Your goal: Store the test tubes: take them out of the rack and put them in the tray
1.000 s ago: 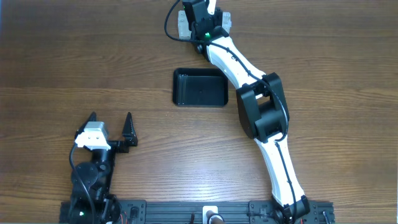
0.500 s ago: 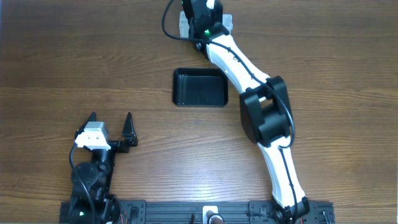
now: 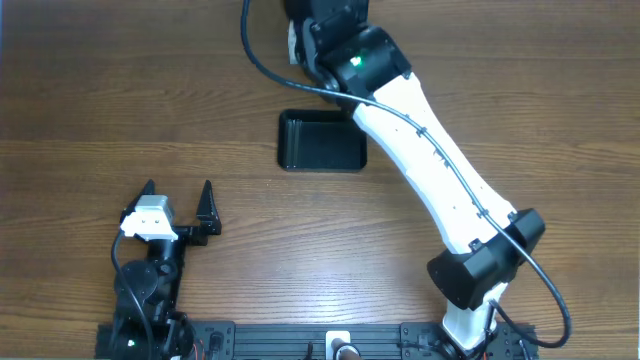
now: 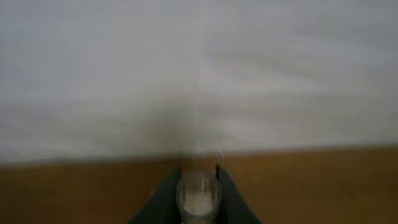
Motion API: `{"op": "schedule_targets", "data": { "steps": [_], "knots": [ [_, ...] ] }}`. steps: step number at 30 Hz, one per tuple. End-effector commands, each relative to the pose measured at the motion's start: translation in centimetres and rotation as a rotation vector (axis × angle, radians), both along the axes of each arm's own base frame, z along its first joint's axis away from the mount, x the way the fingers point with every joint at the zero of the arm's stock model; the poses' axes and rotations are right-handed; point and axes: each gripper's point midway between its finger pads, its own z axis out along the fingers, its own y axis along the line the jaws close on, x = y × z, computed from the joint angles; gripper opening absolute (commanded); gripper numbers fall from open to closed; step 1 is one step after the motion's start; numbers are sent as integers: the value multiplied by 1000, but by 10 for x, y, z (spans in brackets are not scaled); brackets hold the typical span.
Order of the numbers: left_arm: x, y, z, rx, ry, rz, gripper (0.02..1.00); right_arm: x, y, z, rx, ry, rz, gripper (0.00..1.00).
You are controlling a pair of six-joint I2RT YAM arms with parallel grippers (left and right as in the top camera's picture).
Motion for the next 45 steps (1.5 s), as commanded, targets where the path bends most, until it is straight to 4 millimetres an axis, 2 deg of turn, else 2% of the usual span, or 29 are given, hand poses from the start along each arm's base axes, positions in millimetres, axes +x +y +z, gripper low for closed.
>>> {"op": "schedule_targets", "data": {
  "steps": [1, 4, 9, 14, 21, 27, 32, 35, 37, 41, 45],
  "knots": [
    [0, 0, 0, 14, -4, -6, 1000, -17, 22, -114, 142, 328, 6, 66],
    [0, 0, 0, 14, -4, -6, 1000, -29, 32, -166, 192, 470, 55, 82],
    [0, 0, 0, 14, -4, -6, 1000, -41, 33, -228, 231, 580, 32, 93],
    [0, 0, 0, 14, -4, -6, 998, -46, 34, -260, 215, 646, 20, 99],
    [0, 0, 0, 14, -4, -6, 1000, -49, 34, -282, 199, 692, 15, 104],
    [0, 0, 0, 14, -4, -6, 1000, -55, 33, -297, 183, 734, 10, 121],
    [0, 0, 0, 14, -4, -6, 998, -62, 39, -307, 200, 785, 32, 176],
    [0, 0, 0, 14, -4, -6, 1000, -62, 39, -306, 200, 782, 34, 244],
    [0, 0, 0, 14, -4, -6, 1000, -60, 40, -304, 199, 776, 41, 323],
    [0, 0, 0, 14, -4, -6, 1000, -54, 42, -287, 183, 737, 82, 406],
    [0, 0, 0, 14, -4, -6, 1000, -39, 37, -233, 124, 598, 123, 415]
  ]
}}
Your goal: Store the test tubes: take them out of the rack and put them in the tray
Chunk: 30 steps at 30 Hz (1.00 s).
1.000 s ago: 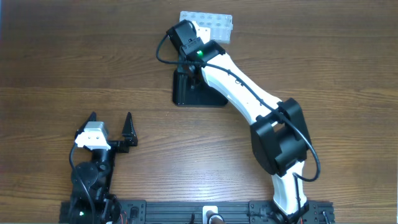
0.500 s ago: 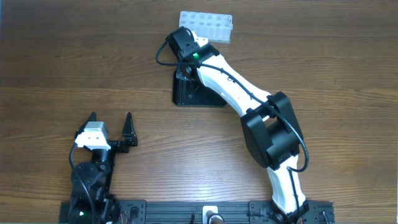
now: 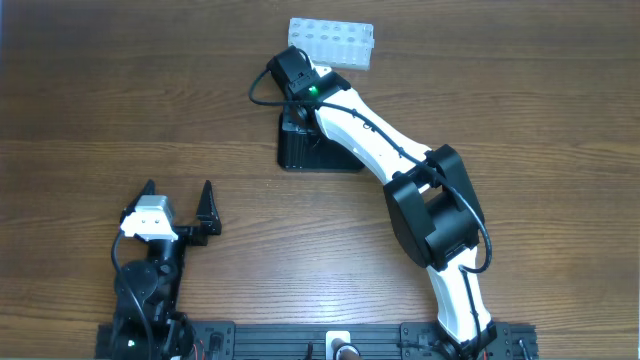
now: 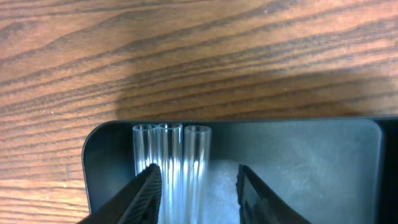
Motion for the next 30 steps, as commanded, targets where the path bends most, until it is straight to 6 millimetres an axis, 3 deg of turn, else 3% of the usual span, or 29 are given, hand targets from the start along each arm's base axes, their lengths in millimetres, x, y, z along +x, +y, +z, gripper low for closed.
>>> {"op": "schedule_targets", "data": {
  "steps": [1, 5, 7, 9, 10, 12, 20, 30],
  "knots": [
    [0, 0, 0, 14, -5, -6, 998, 26, -8, 80, -36, -217, 44, 421],
    [0, 0, 0, 14, -5, -6, 998, 51, -38, 140, -143, -439, -32, 476],
    [0, 0, 0, 14, -5, -6, 998, 70, -53, 161, -206, -544, -59, 592],
    [0, 0, 0, 14, -5, -6, 1000, 88, -61, 170, -248, -610, -39, 713],
    [0, 0, 0, 14, -5, -6, 1000, 96, -64, 172, -260, -632, -28, 833],
    [0, 0, 0, 14, -5, -6, 998, 114, -73, 167, -273, -662, -37, 993],
    [0, 0, 0, 14, -5, -6, 1000, 154, -97, 117, -188, -621, -18, 993],
    [0, 0, 0, 14, -5, -6, 1000, 171, -118, 79, -189, -587, -42, 987]
  ]
}}
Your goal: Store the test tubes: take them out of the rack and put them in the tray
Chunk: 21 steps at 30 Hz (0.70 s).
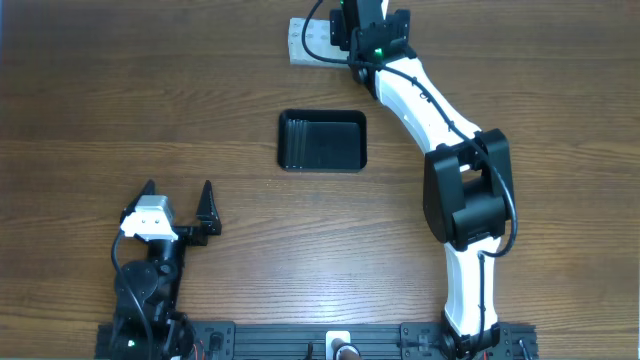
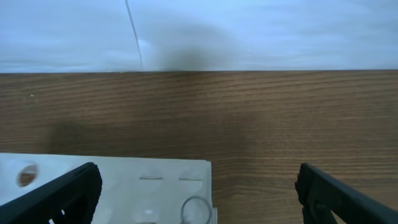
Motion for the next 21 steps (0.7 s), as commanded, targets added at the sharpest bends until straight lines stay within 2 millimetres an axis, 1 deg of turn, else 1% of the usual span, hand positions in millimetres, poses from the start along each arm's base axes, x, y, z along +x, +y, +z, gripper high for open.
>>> {"op": "schedule_targets", "data": {
  "steps": [1, 8, 10, 13, 18, 21],
  "knots": [
    [0, 0, 0, 14, -4, -6, 1000, 4, 2, -15, 2, 19, 20, 972],
    [0, 0, 0, 14, -4, -6, 1000, 3, 4, -36, 17, 55, 18, 774],
    [0, 0, 0, 14, -4, -6, 1000, 2, 4, -37, 18, 60, 20, 680],
    [0, 0, 0, 14, -4, -6, 1000, 3, 4, -37, 18, 57, 19, 597],
    [0, 0, 0, 14, -4, -6, 1000, 3, 4, -37, 19, 56, 18, 500],
    [0, 0, 0, 14, -4, -6, 1000, 3, 4, -37, 19, 56, 18, 402]
  ]
}}
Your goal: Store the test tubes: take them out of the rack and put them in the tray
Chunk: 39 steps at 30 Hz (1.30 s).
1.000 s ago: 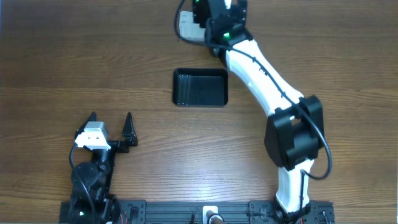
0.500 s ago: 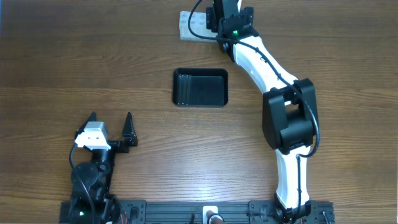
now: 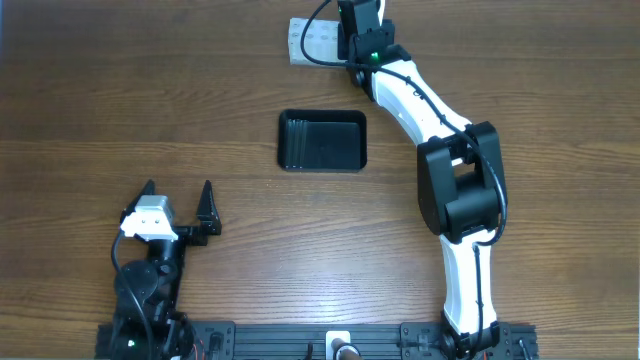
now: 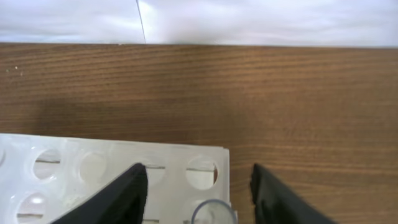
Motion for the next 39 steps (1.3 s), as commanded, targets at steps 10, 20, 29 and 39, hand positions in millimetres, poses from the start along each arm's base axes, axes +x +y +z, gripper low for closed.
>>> {"op": "schedule_targets", "data": {
  "steps": [10, 20, 29, 39],
  "knots": [
    [0, 0, 0, 14, -5, -6, 1000, 2, -3, -5, 21, 4, -18, 209],
    [0, 0, 0, 14, -5, -6, 1000, 1, -2, -1, 19, 0, -18, 86],
    [0, 0, 0, 14, -5, -6, 1000, -8, -2, 102, 15, -174, -29, 88],
    [0, 0, 0, 14, -5, -6, 1000, -64, 14, 255, 63, -414, 36, 95]
  ]
}}
